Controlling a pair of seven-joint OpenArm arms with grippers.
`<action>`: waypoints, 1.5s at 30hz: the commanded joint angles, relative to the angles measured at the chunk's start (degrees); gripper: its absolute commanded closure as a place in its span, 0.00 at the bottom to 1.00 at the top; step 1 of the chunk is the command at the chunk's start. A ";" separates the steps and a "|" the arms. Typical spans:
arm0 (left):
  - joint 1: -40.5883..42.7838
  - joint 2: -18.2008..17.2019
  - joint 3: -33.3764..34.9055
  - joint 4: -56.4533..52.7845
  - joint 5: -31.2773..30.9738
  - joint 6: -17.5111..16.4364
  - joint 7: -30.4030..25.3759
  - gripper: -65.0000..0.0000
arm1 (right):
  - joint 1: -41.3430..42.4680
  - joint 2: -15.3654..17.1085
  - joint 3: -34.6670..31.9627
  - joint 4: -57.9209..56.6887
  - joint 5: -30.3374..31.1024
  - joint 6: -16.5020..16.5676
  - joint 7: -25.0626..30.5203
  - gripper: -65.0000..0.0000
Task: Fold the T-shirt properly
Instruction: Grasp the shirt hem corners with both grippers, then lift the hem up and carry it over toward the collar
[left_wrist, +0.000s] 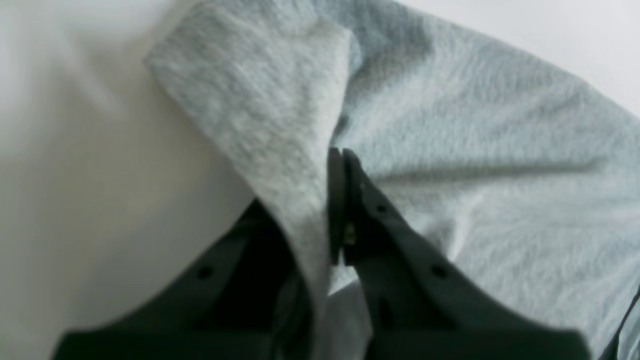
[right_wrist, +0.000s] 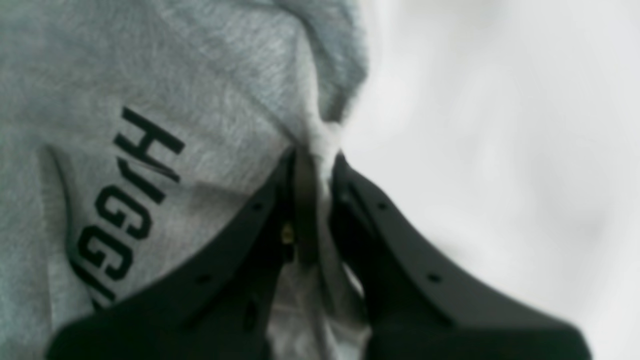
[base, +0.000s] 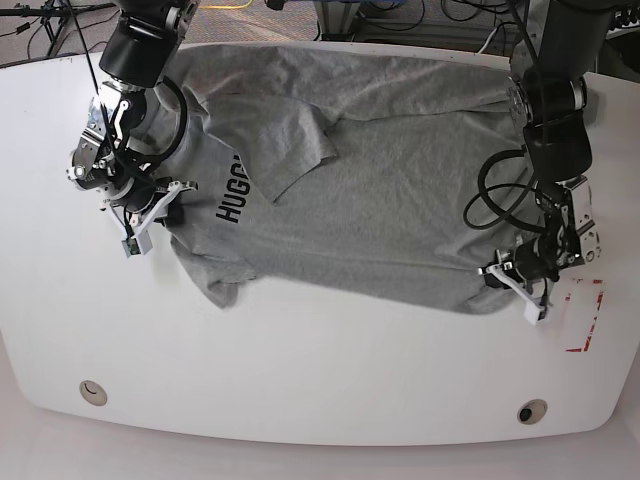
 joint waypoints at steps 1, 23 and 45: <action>0.76 -1.78 -2.83 8.34 -0.40 0.22 1.80 1.00 | 1.16 0.86 0.18 5.80 0.70 0.06 -0.79 1.00; 2.25 -1.60 -11.45 45.71 -0.48 0.14 17.44 1.00 | 9.87 4.37 -1.58 20.31 0.79 0.06 -13.19 1.00; -29.66 -1.43 -11.36 53.88 0.04 0.22 28.70 1.00 | 43.45 17.39 -18.45 20.57 0.79 0.06 -14.51 1.00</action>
